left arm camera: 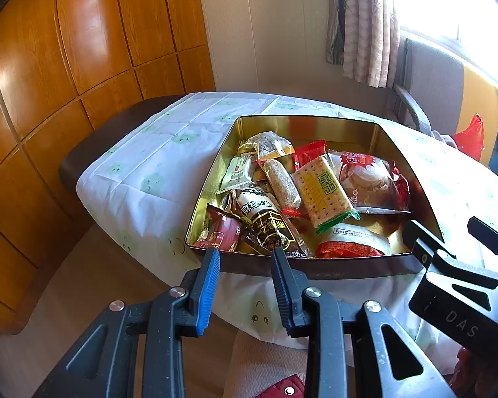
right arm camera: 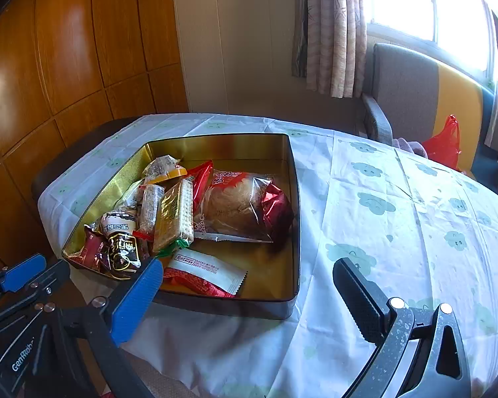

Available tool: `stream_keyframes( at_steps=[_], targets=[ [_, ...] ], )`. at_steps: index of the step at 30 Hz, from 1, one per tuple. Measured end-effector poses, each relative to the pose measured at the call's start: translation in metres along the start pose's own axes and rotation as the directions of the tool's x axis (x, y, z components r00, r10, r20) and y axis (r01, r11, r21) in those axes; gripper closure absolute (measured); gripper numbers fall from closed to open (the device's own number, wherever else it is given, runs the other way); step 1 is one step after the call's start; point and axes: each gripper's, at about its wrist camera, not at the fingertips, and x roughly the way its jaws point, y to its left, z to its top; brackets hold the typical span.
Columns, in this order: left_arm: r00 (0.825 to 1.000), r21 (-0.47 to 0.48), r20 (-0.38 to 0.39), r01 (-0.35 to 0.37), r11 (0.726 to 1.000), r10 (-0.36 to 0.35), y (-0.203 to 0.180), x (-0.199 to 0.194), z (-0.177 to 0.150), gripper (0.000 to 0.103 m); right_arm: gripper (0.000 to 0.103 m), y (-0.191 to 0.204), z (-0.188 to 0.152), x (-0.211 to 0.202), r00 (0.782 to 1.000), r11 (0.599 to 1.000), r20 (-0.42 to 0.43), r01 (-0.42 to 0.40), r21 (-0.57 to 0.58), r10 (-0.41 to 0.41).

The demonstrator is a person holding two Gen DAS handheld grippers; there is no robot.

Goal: Organize snacks

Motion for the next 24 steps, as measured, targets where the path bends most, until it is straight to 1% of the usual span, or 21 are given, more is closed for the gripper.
stream_keyframes(
  at_steps=[6, 19, 24],
  targets=[
    [1.0, -0.011, -0.011, 0.007, 1.0, -0.007, 0.0014, 0.0007, -0.0007, 0.071, 0.0, -0.0014, 0.0005, -0.0006, 1.0, 1.0, 0.006, 0.002, 0.005, -0.002],
    [1.0, -0.003, 0.002, 0.018, 1.0, -0.018, -0.0019, -0.0021, -0.0011, 0.071, 0.0, -0.0039, 0.0014, 0.0008, 1.0, 1.0, 0.006, 0.003, 0.011, -0.003],
    [1.0, -0.001, 0.025, -0.014, 1.0, 0.014, -0.0019, -0.004, -0.0022, 0.071, 0.0, -0.0048, 0.0011, 0.0007, 1.0, 1.0, 0.005, 0.002, 0.015, -0.002]
  ],
)
